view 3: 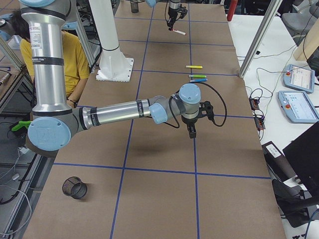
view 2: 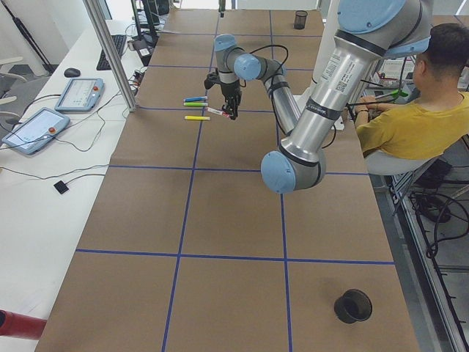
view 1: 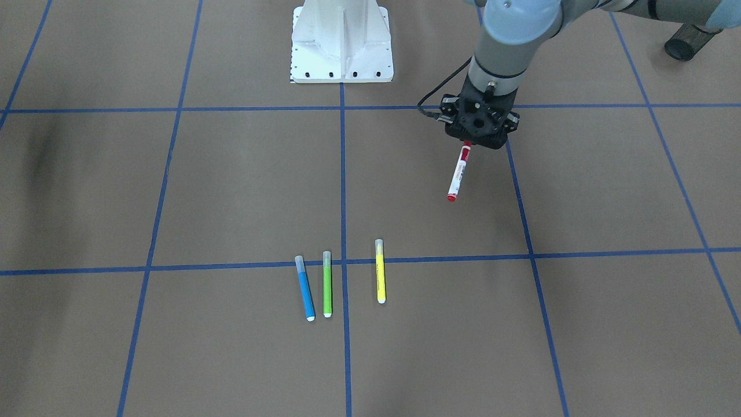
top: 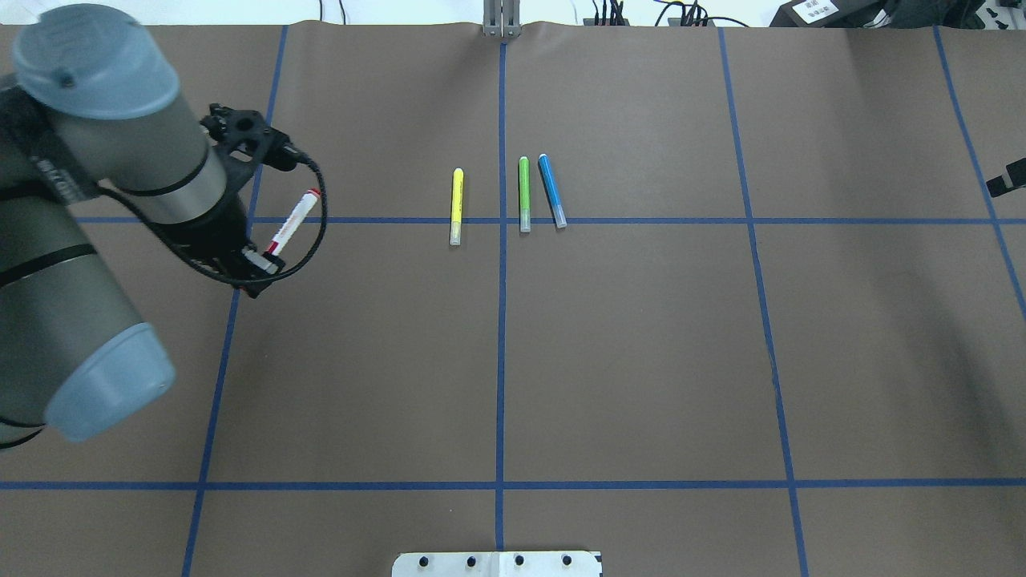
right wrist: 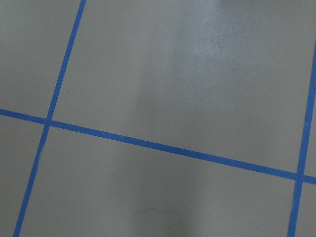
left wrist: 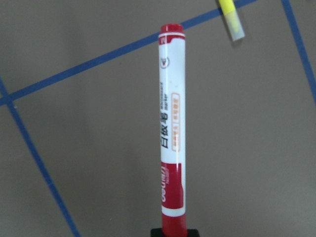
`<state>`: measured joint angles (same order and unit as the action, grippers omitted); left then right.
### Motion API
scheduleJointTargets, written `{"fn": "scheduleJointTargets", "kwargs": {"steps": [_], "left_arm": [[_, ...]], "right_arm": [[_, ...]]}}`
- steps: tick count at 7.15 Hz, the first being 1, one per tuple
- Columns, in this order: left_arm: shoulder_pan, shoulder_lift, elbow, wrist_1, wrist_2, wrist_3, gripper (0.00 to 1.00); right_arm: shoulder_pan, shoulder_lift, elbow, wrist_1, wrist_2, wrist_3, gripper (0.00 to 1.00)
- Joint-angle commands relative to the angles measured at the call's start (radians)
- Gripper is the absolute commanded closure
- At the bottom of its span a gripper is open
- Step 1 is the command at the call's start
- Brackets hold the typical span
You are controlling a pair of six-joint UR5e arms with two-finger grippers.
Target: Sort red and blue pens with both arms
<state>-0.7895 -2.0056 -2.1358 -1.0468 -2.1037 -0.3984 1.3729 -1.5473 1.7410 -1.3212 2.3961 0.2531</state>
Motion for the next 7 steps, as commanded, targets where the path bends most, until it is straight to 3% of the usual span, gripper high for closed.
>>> {"fn": "scheduleJointTargets", "kwargs": {"steps": [1,5,7], "left_arm": [[-0.097,0.280,-0.188,0.025,0.029,0.270,1.00],[-0.207,0.756,-0.279,0.018,0.190,0.614,1.00],[-0.243,0.943,-0.288,0.016,0.265,0.758,1.00]], "right_arm": [[0.000,-0.002,0.000,0.000,0.000,0.002,0.01],[0.000,-0.005,0.002,0.000,0.002,0.000,0.01],[0.000,-0.007,0.002,0.000,0.002,0.000,0.01]]}}
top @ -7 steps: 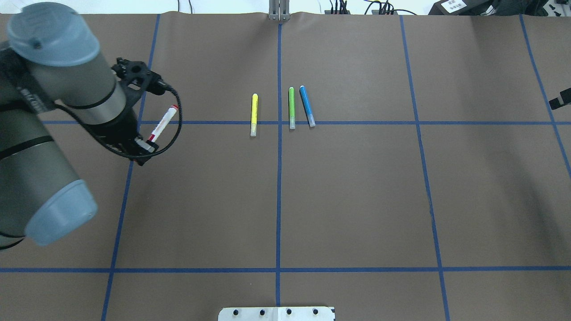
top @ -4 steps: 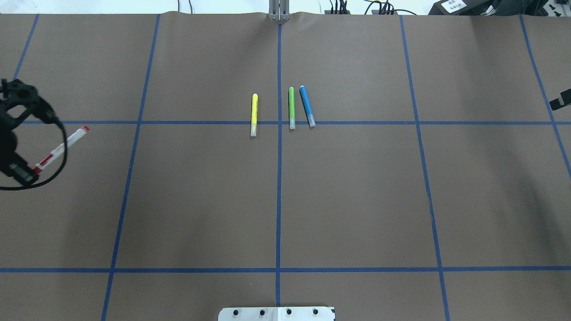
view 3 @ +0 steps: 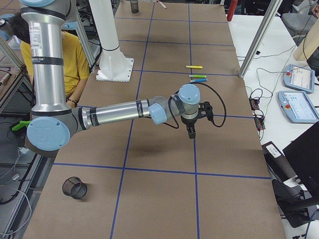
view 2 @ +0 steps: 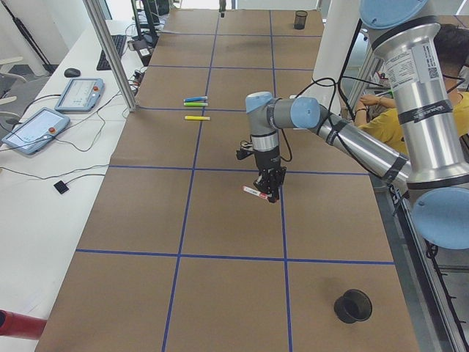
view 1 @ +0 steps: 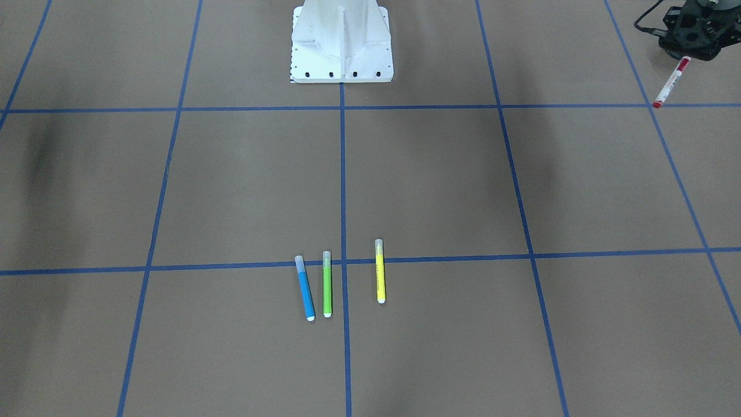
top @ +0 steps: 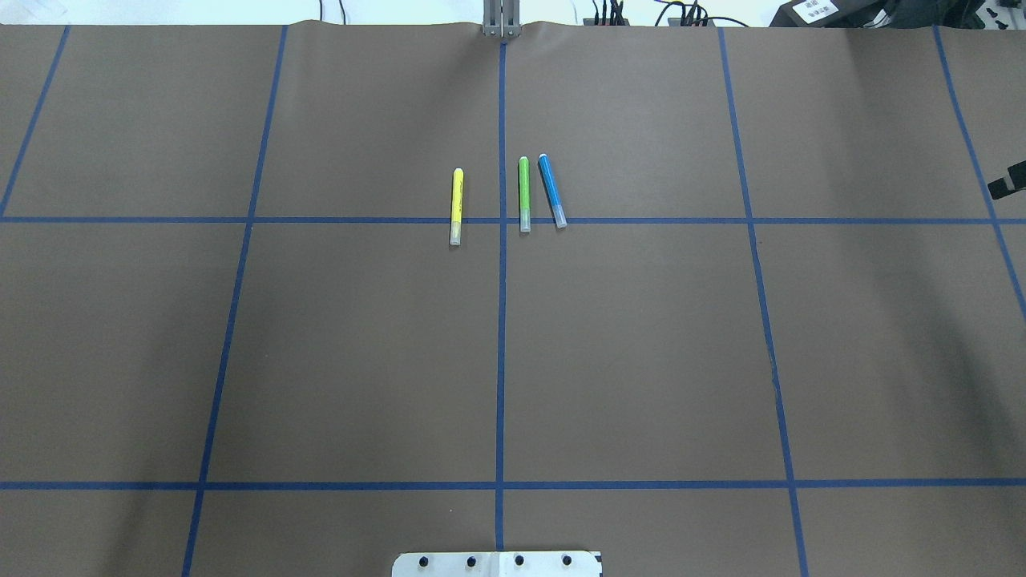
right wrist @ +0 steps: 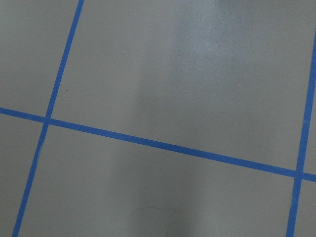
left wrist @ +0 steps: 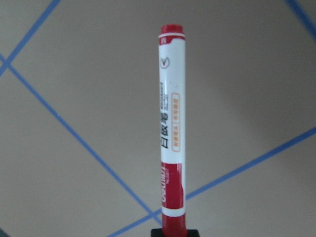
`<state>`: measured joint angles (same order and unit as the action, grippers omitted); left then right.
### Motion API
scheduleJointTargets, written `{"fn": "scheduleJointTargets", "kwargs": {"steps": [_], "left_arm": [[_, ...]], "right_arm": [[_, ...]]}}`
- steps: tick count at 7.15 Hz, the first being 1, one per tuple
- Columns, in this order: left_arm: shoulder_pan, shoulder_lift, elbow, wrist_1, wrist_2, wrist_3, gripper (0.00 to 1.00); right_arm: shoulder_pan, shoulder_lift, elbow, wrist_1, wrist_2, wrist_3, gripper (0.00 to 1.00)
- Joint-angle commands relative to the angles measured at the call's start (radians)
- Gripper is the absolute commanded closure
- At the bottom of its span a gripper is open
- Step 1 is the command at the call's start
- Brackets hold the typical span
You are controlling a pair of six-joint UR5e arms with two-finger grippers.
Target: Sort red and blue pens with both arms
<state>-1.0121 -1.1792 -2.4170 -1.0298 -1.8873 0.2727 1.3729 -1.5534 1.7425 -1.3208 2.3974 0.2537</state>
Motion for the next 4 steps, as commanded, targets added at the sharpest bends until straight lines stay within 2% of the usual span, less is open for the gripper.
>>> {"fn": "scheduleJointTargets", "kwargs": {"steps": [1,2,3,4], "left_arm": [[-0.020,0.194,-0.001,0.000,0.080,0.104,1.00],[-0.017,0.260,0.012,0.003,0.102,0.108,1.00],[-0.016,0.294,0.047,0.005,0.155,0.138,1.00],[-0.014,0.315,0.099,0.005,0.163,0.143,1.00]], "right_arm": [[0.000,-0.002,0.002,0.000,0.000,-0.001,0.01],[-0.002,-0.002,0.000,0.000,0.000,-0.001,0.01],[-0.003,-0.002,0.000,0.000,0.000,-0.001,0.01],[-0.006,-0.002,0.000,0.000,0.000,-0.001,0.01]]}}
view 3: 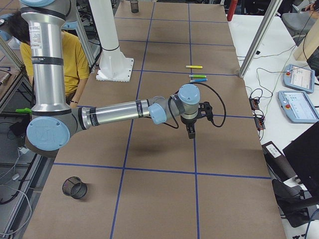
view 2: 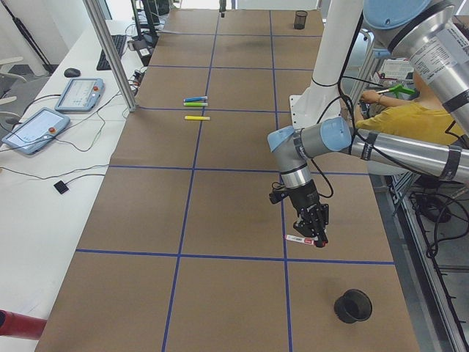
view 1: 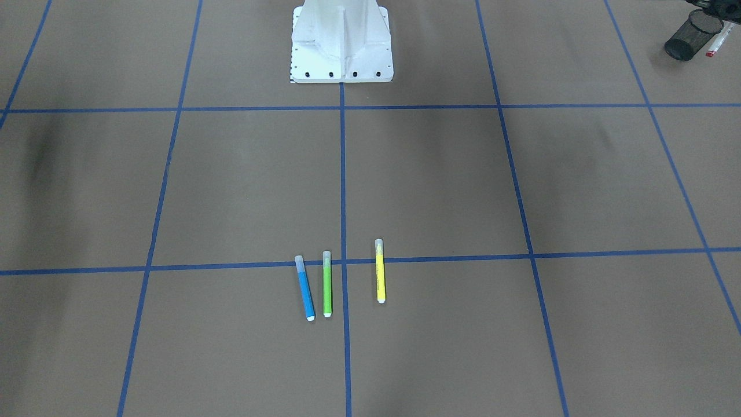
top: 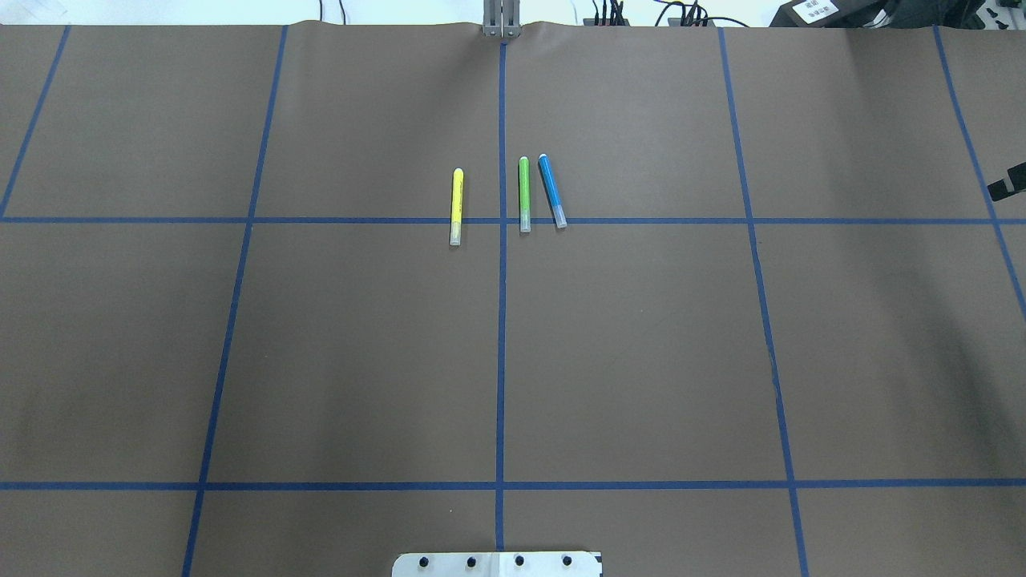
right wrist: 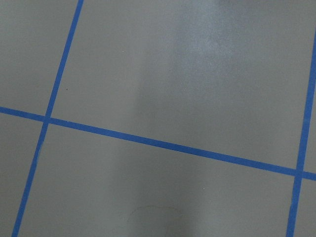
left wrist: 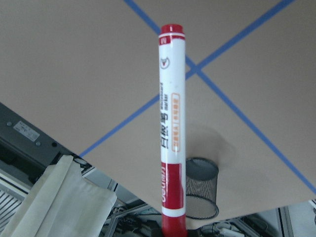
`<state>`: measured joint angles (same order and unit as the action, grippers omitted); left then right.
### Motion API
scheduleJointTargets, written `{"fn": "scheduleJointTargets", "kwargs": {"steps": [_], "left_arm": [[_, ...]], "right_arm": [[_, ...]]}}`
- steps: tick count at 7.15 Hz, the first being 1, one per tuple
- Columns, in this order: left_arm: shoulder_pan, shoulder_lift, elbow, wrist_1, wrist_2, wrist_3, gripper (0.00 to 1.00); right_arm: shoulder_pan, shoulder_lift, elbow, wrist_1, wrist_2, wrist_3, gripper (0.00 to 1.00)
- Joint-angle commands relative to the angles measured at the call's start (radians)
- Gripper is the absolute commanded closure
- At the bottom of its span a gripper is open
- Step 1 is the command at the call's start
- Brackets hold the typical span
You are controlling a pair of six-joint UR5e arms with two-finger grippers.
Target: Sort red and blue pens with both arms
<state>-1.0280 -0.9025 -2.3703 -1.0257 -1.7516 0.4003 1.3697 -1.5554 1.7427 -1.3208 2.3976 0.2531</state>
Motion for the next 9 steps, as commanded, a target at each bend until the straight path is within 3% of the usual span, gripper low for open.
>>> {"fn": "scheduleJointTargets", "kwargs": {"steps": [1,6,9], "left_arm": [[0.003,0.056,0.086,0.001,0.027,0.012,1.00],[0.008,0.089,0.232,-0.014,-0.037,0.014,1.00],[0.008,0.105,0.365,-0.178,-0.094,0.046,1.00]], "right_arm": [[-0.006,-0.002,0.001,0.002,0.000,0.000,0.01],[-0.014,-0.005,0.003,0.002,0.005,-0.002,0.01],[-0.014,-0.011,0.008,0.002,0.005,-0.002,0.01]]}}
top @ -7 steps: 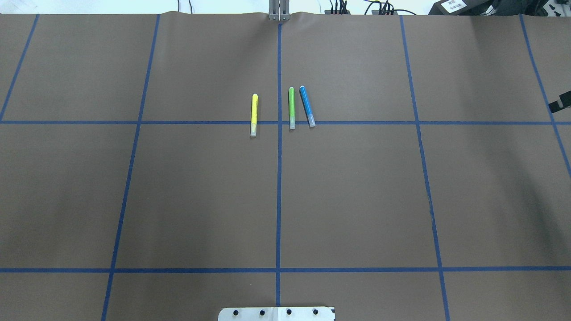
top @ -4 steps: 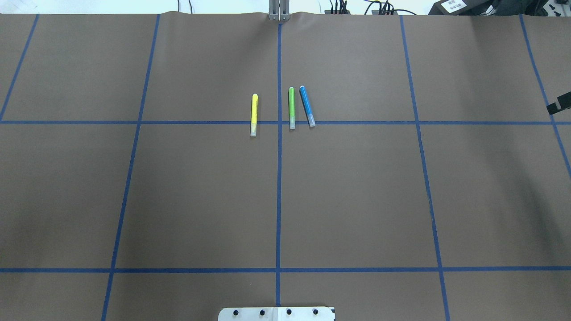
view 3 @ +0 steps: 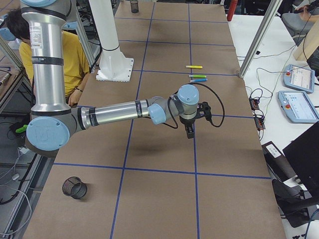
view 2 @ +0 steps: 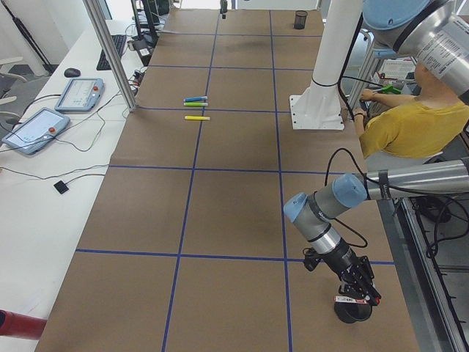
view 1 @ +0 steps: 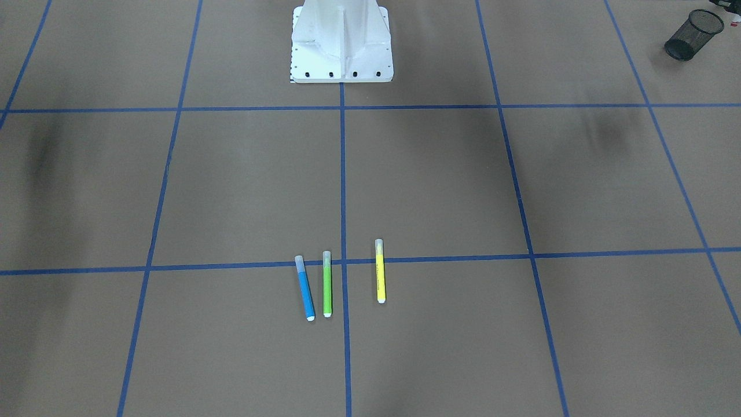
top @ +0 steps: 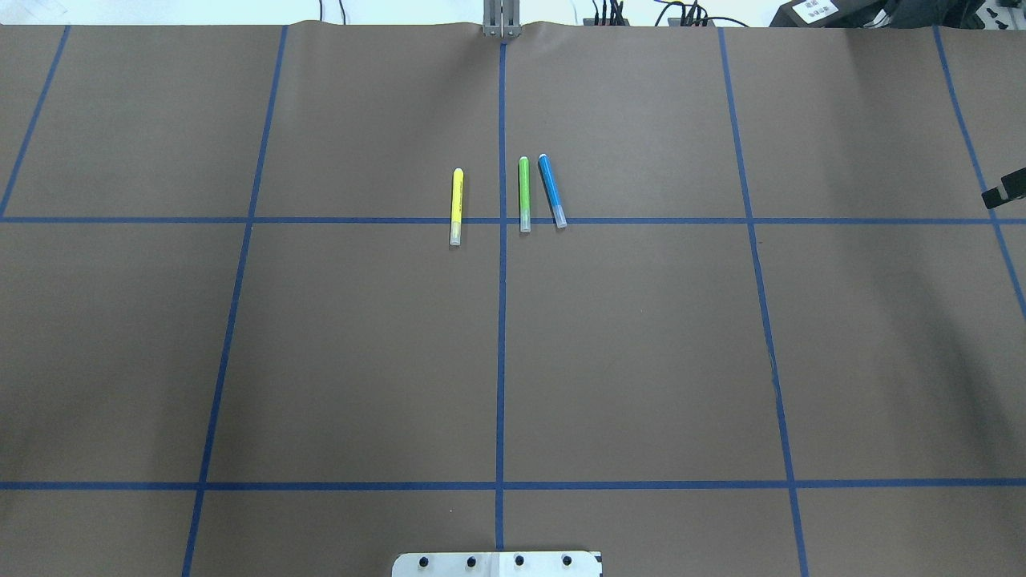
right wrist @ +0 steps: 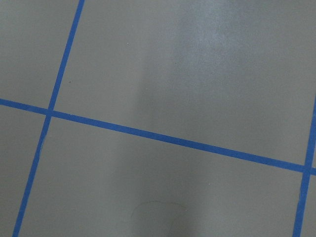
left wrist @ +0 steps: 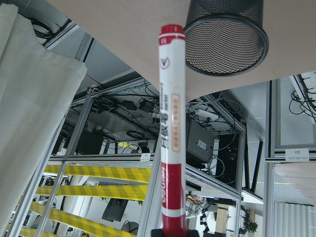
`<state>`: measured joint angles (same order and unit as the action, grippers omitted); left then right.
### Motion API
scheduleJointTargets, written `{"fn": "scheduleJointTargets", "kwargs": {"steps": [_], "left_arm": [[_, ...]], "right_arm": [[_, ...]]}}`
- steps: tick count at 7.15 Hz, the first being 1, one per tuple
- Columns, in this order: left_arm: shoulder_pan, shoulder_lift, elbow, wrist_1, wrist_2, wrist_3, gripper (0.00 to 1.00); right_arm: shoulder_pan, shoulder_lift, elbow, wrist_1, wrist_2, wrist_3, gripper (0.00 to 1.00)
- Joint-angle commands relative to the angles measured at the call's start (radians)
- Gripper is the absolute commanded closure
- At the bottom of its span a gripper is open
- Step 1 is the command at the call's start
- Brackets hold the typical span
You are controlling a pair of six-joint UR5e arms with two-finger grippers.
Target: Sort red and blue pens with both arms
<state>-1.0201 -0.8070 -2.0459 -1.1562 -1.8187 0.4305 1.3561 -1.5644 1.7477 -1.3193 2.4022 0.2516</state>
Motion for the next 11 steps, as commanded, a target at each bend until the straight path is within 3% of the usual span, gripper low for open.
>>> {"fn": "scheduleJointTargets", "kwargs": {"steps": [1,3,8,11], "left_arm": [[0.000,0.032,0.041,-0.054,-0.081,0.058,1.00],[0.000,0.043,0.041,-0.059,-0.152,0.080,1.00],[0.000,0.054,0.093,-0.069,-0.203,0.097,1.00],[0.000,0.054,0.182,-0.195,-0.232,0.096,1.00]], "right_arm": [[0.000,-0.002,0.003,0.000,0.000,0.000,0.01],[0.000,-0.003,0.004,0.000,0.000,-0.002,0.01],[0.000,-0.003,0.004,0.000,0.000,-0.003,0.01],[0.000,-0.003,0.004,0.000,0.000,-0.005,0.01]]}}
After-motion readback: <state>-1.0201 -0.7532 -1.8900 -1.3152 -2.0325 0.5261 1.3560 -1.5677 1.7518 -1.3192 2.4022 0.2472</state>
